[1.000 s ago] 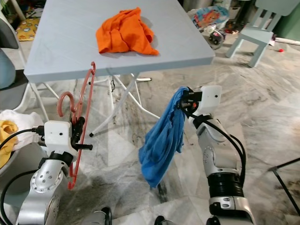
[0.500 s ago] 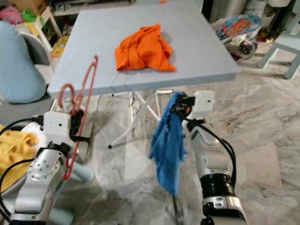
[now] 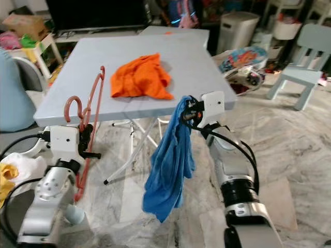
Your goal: Hang hanger
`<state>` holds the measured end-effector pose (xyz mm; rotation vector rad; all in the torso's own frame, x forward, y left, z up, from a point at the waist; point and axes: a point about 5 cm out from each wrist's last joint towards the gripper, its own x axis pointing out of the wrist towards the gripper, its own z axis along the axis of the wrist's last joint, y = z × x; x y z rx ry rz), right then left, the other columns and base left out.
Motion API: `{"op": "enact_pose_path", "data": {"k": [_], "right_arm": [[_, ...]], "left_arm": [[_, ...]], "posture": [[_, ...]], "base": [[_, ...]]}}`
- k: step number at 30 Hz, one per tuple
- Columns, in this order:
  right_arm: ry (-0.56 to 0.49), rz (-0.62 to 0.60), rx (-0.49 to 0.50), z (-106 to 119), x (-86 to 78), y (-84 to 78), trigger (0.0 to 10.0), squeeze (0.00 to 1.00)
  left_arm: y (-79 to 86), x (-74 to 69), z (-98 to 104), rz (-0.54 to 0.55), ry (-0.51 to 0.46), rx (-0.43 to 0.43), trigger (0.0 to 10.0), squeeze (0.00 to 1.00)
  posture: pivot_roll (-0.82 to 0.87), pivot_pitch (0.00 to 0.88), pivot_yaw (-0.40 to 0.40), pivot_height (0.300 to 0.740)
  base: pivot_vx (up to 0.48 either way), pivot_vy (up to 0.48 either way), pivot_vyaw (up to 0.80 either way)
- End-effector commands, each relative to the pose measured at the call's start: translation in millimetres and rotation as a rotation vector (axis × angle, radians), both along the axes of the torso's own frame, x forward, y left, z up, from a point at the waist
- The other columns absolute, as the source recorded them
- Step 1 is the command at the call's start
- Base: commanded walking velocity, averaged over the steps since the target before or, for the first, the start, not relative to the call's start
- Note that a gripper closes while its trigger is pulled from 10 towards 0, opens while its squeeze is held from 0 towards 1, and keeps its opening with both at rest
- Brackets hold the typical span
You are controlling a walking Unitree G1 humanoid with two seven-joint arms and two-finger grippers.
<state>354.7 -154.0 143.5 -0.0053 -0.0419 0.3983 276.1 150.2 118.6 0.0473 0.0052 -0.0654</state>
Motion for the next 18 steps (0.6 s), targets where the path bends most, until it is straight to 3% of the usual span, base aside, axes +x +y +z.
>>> {"op": "enact_pose_path", "data": {"k": [1,6,18], "right_arm": [[-0.050,0.052,-0.010,12,1.9,13.0,0.0,0.00],[-0.081,0.082,-0.016,15,0.7,23.4,0.0,0.00],[-0.095,-0.073,0.068,22,7.0,11.2,0.0,0.00]], "left_arm": [[11.2,0.4,6,0.029,-0.016,0.016,10.0,0.00],[8.1,2.2,7,0.024,-0.016,0.001,10.0,0.00],[0.7,5.8,10,0.012,-0.031,0.005,10.0,0.00]], "posture": [[0.18,0.030,0.022,0.740],[0.17,0.048,0.029,0.740],[0.16,0.058,0.010,0.740]], "base": [[0.285,0.386,0.00],[0.148,0.415,0.00],[0.000,0.423,0.00]]}}
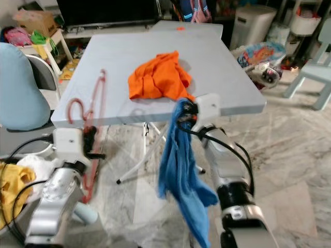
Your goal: Hang hanger
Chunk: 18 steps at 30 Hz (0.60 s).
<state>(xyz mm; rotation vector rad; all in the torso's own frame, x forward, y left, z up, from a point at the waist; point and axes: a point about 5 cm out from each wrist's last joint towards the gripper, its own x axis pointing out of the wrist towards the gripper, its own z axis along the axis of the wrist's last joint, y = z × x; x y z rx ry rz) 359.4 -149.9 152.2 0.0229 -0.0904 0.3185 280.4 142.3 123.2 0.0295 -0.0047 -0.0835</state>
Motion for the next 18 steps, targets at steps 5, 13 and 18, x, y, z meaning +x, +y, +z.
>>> {"op": "enact_pose_path", "data": {"k": [5,13,18], "right_arm": [[-0.049,-0.072,0.040,9,-1.3,1.5,0.0,0.00],[-0.049,-0.074,0.027,0,-9.8,4.6,0.0,0.00],[-0.050,-0.089,0.036,1,-11.8,4.9,0.0,0.00]], "left_arm": [[5.5,7.4,13,0.017,-0.065,0.022,10.0,0.00],[7.3,1.9,16,0.024,-0.086,-0.019,10.0,0.00],[8.0,3.5,19,0.034,-0.098,-0.030,10.0,0.00]], "posture": [[0.16,0.072,-0.010,0.740],[0.15,0.070,-0.020,0.740],[0.14,0.073,-0.029,0.740]], "base": [[0.000,0.170,0.00],[0.041,0.000,0.00],[0.329,0.000,0.00]]}}
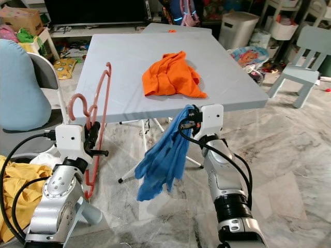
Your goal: Hang hanger
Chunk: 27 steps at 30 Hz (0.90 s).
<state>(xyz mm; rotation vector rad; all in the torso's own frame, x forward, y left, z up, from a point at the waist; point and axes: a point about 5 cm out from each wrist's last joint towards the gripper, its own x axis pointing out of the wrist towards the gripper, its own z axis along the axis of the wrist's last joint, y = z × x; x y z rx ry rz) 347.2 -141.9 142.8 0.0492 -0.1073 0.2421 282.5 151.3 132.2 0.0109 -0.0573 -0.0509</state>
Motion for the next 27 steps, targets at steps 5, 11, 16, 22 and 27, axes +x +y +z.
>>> {"op": "enact_pose_path", "data": {"k": [5,11,16,22,27], "right_arm": [[-0.052,-0.021,0.007,14,1.3,-2.8,0.0,0.00],[-0.094,0.009,0.009,26,5.1,4.6,0.0,0.00],[-0.135,0.027,-0.002,37,7.2,9.6,0.0,0.00],[-0.135,0.027,-0.002,37,7.3,8.9,0.0,0.00],[-0.134,0.050,-0.002,37,5.7,12.1,0.0,0.00]], "left_arm": [[-1.9,1.2,10,0.002,-0.045,-0.017,10.0,0.00],[-4.1,1.8,15,0.005,-0.058,-0.029,10.0,0.00],[-4.9,2.2,16,0.007,-0.062,-0.036,10.0,0.00],[-6.2,2.6,18,0.018,-0.074,-0.044,10.0,0.00],[-6.3,3.3,19,0.023,-0.080,-0.053,10.0,0.00]], "posture": [[0.14,0.070,-0.027,0.740],[0.14,0.073,-0.030,0.740],[0.14,0.072,-0.032,0.740],[0.13,0.067,-0.041,0.740],[0.13,0.066,-0.046,0.740]], "base": [[0.332,0.000,0.00],[0.347,0.000,0.00],[0.353,0.000,0.00],[0.356,0.000,0.00],[0.408,0.000,0.00]]}}
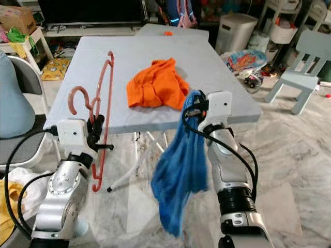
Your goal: Hang hanger
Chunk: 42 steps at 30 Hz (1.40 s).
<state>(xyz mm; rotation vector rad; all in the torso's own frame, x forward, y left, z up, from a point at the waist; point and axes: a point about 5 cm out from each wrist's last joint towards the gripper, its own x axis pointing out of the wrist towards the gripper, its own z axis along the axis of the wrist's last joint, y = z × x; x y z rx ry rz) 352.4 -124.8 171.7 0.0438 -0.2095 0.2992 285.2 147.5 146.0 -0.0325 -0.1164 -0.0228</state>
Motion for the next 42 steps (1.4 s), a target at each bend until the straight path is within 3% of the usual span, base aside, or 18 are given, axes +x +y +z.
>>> {"op": "enact_pose_path", "data": {"k": [1,22,24,42], "right_arm": [[-0.029,0.003,-0.009,7.8,-0.2,-3.9,0.0,0.00],[-0.005,0.022,-0.025,1.5,-3.0,-3.8,0.0,0.00],[-0.003,0.021,-0.024,1.5,-2.7,-4.6,0.0,0.00],[0.007,-0.005,-0.012,1.5,-1.2,-8.7,0.0,0.00]], "left_arm": [[-2.7,0.8,5.6,-0.003,-0.024,-0.006,10.0,0.00],[-3.3,0.3,7.5,0.007,-0.026,-0.021,10.0,0.00],[-2.0,-0.6,6.7,0.007,-0.025,0.012,10.0,0.00],[-4.2,-0.5,2.5,0.002,0.001,-0.006,10.0,0.00]], "posture": [[0.13,0.065,-0.048,0.740],[0.12,0.067,-0.053,0.740],[0.12,0.067,-0.053,0.740],[0.12,0.069,-0.047,0.740]], "base": [[0.401,0.266,0.00],[0.335,0.343,0.00],[0.000,0.000,0.00],[0.000,0.000,0.00]]}}
